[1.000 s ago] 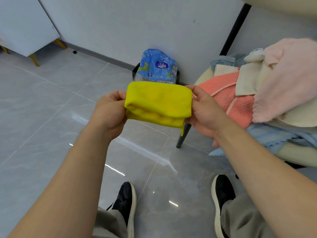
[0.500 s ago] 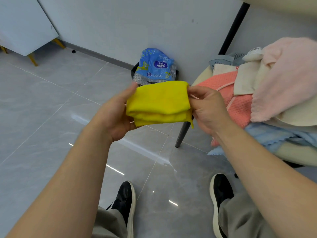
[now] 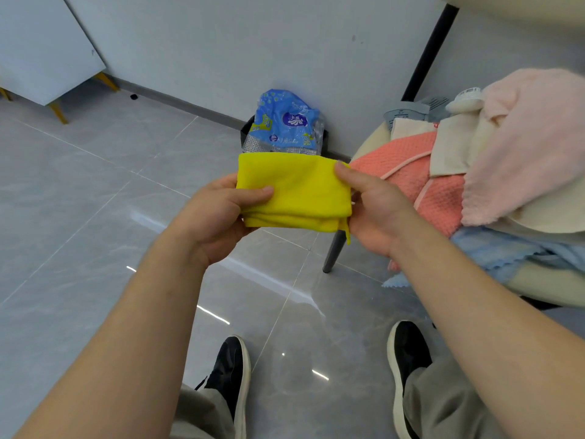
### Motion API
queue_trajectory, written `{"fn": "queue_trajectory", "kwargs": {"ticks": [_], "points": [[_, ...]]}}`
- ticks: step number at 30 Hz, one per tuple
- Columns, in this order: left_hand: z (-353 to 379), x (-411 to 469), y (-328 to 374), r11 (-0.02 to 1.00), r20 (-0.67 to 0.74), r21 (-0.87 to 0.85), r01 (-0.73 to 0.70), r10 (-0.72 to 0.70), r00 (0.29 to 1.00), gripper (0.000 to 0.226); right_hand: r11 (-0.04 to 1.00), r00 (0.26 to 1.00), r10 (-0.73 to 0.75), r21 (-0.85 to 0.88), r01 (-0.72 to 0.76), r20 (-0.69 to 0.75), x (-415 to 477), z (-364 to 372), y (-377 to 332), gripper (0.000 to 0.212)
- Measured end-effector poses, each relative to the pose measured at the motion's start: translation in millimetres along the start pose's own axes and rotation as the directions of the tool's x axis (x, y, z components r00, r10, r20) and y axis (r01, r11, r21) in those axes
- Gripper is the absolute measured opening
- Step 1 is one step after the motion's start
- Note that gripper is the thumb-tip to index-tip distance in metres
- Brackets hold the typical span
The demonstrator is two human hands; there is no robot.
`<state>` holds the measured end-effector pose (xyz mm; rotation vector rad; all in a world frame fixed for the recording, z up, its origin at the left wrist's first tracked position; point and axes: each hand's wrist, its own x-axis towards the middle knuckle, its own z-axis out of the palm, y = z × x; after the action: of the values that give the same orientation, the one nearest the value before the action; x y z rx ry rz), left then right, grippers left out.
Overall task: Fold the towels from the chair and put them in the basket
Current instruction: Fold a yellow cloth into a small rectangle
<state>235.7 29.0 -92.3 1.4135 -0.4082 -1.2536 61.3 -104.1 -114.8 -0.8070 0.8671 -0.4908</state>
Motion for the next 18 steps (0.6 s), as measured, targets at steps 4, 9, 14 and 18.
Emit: {"fn": "queue_trajectory", "kwargs": {"ticks": [4,9,14,18], "points": [[6,-1,3,0.995,-0.094,-0.088,0.053,-0.061,0.994,0.033,0.984,0.999,-0.031,-0.175,0.036,0.031,1,-4,6,0.034],[1,4,0,0.999,-0.124,0.032,0.014,-0.010,0.992,0.036,0.991,1.000,0.003,-0.135,-0.001,0.012,-6,1,2,0.028],[1,3,-3,0.994,-0.091,0.107,0.011,-0.001,0.996,0.036,0.989,0.999,0.048,-0.137,-0.049,-0.015,-9,5,0,0.029],[1,3,-4,0.995,-0.053,0.102,0.008,-0.003,0.999,0.037,0.973,0.999,0.033,-0.226,-0.035,-0.017,-9,5,0,0.026]]}}
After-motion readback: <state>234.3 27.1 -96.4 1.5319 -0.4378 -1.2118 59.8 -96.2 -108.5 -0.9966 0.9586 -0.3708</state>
